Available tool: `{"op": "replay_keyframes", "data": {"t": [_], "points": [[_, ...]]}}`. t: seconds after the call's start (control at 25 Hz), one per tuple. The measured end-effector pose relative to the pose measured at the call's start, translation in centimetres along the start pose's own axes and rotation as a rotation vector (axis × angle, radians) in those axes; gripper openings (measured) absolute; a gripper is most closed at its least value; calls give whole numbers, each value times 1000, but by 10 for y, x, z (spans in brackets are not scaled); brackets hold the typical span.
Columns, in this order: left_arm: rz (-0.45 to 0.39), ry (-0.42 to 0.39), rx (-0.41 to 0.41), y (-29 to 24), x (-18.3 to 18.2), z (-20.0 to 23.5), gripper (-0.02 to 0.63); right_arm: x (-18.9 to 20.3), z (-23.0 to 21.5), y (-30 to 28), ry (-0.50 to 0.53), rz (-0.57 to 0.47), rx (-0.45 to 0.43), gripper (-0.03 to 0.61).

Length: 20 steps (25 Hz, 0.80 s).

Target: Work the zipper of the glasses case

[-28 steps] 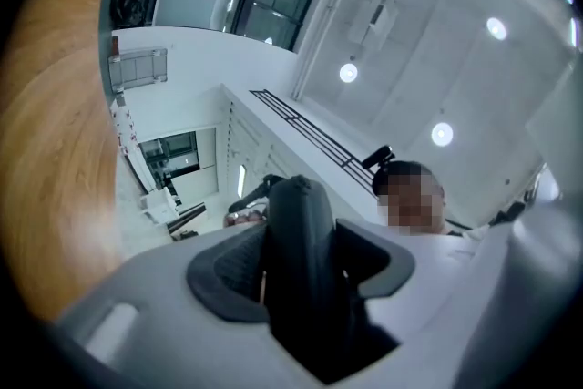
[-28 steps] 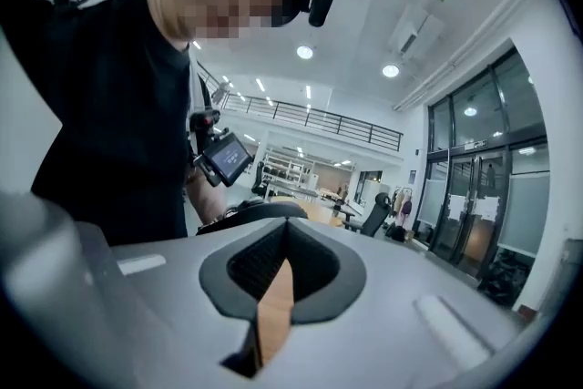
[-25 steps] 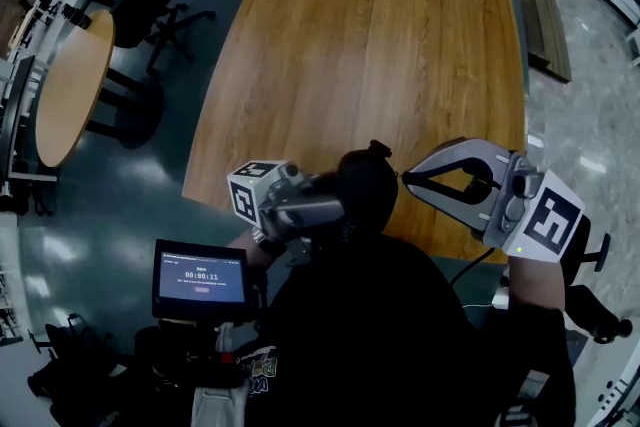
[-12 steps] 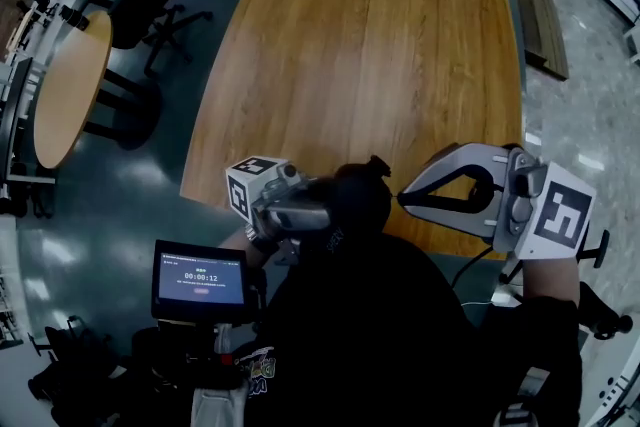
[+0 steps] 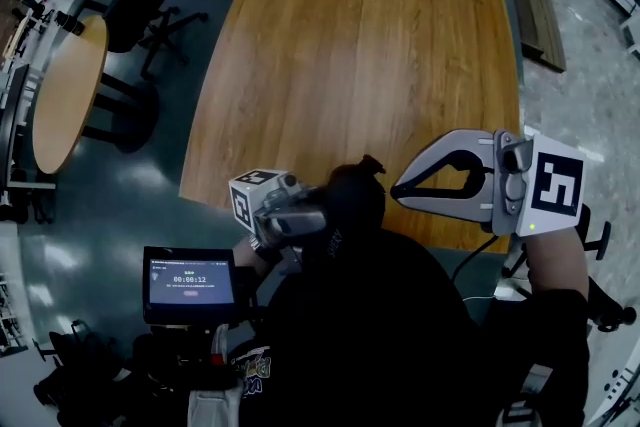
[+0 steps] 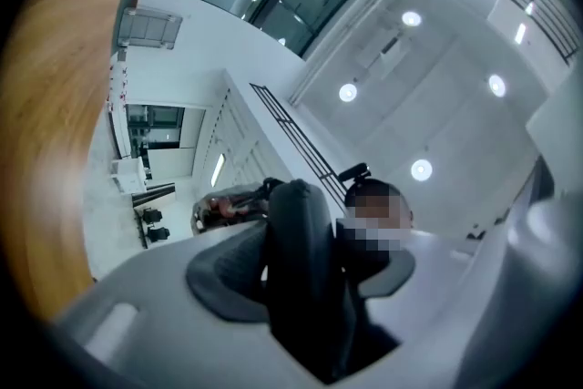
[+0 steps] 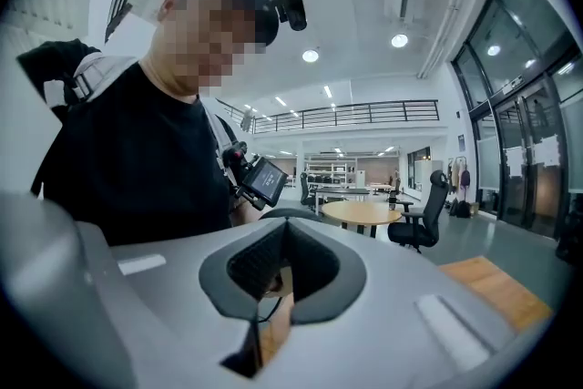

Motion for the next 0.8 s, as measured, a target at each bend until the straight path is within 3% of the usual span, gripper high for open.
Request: {"op": "replay_keyframes", "data": {"t": [0.12, 0.28, 0.36, 0.48, 0.56, 0.68, 0.8], "points": [[-23, -71, -14, 2, 9, -5, 230, 3, 13, -3, 1, 25, -13, 3], [22, -146, -56, 0, 13, -11, 229, 2, 22, -3, 25, 44, 0, 4], [13, -129, -58, 4, 10, -10, 229, 5, 19, -3, 55, 61, 29, 3], [-12, -62, -16, 5, 6, -8, 235, 6, 11, -5, 29, 0, 51, 4], [1, -64, -6, 5, 6, -7, 236, 5, 8, -7, 16, -31, 60, 5], [71, -109, -35, 1, 5, -6, 244, 9, 3, -7, 28, -15, 67, 5], [206, -193, -111, -11, 10, -1, 287, 11, 0, -7, 20, 0, 64, 5]]}}
Point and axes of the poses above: the fingertips, and each gripper's own axes: y backward along the fingers, z to its left, x out of its underside, the point moved 3 cm from there along y, backward along the fingers, and after that the axes turned 4 degrees about y, right-handed, at the moved point
